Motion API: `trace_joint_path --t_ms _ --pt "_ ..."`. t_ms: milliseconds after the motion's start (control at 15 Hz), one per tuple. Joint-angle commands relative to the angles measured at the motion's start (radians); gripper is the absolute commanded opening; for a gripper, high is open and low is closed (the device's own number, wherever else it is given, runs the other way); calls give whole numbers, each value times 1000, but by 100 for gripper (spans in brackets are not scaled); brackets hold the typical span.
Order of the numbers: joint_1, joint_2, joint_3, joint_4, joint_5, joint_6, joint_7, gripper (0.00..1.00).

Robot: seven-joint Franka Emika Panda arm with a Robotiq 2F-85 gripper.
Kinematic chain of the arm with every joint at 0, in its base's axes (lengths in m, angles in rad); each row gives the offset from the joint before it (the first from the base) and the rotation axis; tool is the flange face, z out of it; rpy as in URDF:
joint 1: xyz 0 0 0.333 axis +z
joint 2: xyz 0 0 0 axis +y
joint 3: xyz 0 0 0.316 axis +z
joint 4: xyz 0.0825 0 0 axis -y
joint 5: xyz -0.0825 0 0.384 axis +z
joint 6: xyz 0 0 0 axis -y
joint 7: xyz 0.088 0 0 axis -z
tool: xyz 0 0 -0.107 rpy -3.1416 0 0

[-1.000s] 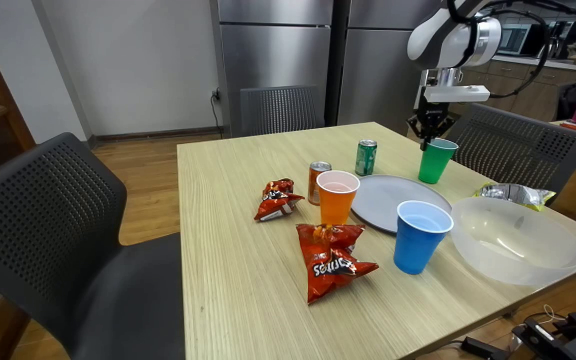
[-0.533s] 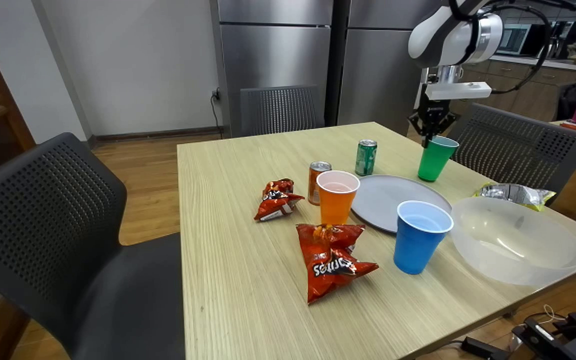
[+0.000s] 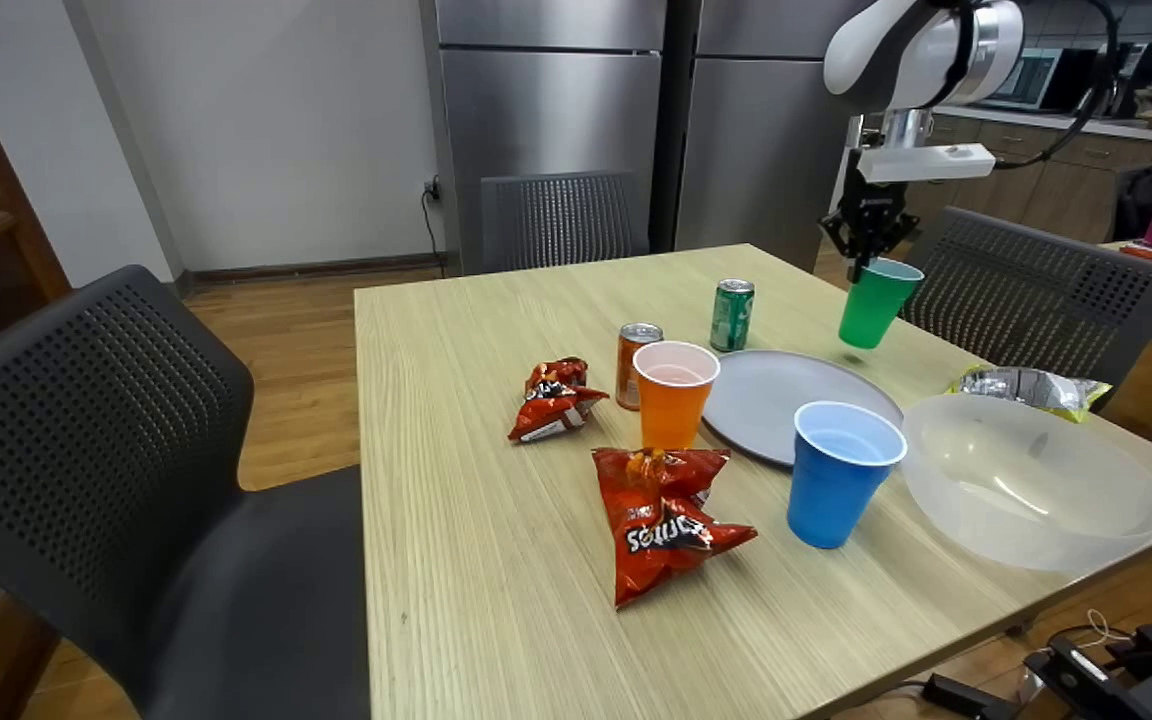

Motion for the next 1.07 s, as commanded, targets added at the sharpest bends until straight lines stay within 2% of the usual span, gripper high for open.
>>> trace_joint_path --t_ms 0,533,1000 --pt "26 -94 9 -132 -37 48 21 1" --pt "105 -177 20 -286 -67 110 42 1" --pt "137 -160 35 -285 -72 92 47 1"
